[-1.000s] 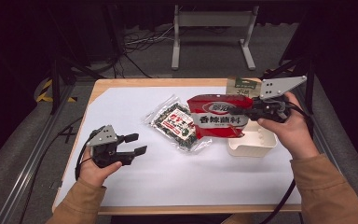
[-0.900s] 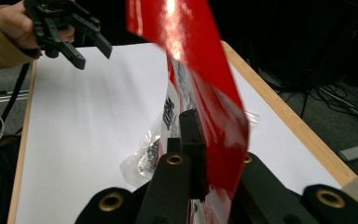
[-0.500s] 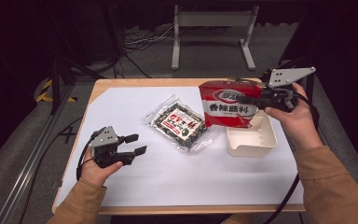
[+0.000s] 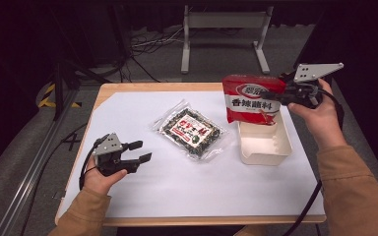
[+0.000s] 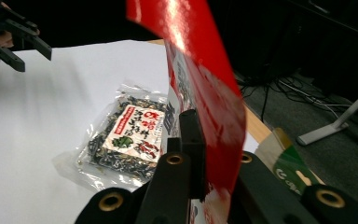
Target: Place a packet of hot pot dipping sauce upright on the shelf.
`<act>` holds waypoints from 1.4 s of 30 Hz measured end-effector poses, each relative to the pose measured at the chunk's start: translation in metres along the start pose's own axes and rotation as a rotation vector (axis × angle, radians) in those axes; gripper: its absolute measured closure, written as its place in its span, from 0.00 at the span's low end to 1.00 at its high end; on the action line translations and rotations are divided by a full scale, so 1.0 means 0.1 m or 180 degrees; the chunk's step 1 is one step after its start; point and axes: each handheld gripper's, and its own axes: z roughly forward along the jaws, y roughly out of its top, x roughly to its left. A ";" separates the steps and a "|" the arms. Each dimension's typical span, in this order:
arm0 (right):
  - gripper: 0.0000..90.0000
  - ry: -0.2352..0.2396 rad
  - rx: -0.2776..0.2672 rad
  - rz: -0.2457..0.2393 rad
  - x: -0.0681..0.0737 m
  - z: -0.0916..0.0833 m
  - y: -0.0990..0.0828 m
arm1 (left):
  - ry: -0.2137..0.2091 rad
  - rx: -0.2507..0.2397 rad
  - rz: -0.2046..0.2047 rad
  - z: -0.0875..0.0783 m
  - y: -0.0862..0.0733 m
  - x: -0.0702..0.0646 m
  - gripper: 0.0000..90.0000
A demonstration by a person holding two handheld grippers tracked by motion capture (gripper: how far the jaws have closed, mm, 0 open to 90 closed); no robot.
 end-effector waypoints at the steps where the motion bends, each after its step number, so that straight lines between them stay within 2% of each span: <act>1: 0.99 -0.0019 0.0007 0.0001 -0.02 -0.01 0.00 | 0.0003 0.0006 -0.0006 0.00 0.00 0.00 0.47; 4: 0.99 -0.0068 0.0026 0.0027 -0.09 -0.02 -0.04 | 0.0008 0.0013 -0.0021 -0.01 -0.01 0.01 0.46; 6: 0.99 -0.0085 0.0034 0.0041 -0.13 -0.02 -0.06 | 0.0043 -0.0002 0.0019 -0.02 -0.02 0.02 0.46; 10: 0.99 -0.0122 0.0014 0.0077 -0.19 -0.02 -0.13 | 0.0001 -0.0107 0.0025 -0.01 -0.04 0.05 0.43; 21: 0.99 -0.0207 0.0020 0.0129 -0.35 0.00 -0.26 | 0.0052 -0.0083 -0.0016 -0.03 -0.06 0.11 0.42; 30: 0.99 -0.0246 0.0139 0.0150 -0.43 0.11 -0.35 | 0.0050 -0.0099 -0.0033 -0.04 -0.06 0.11 0.43; 42: 0.99 -0.0258 0.0195 0.0168 -0.50 0.20 -0.44 | 0.0045 -0.0094 -0.0005 -0.03 -0.07 0.11 0.43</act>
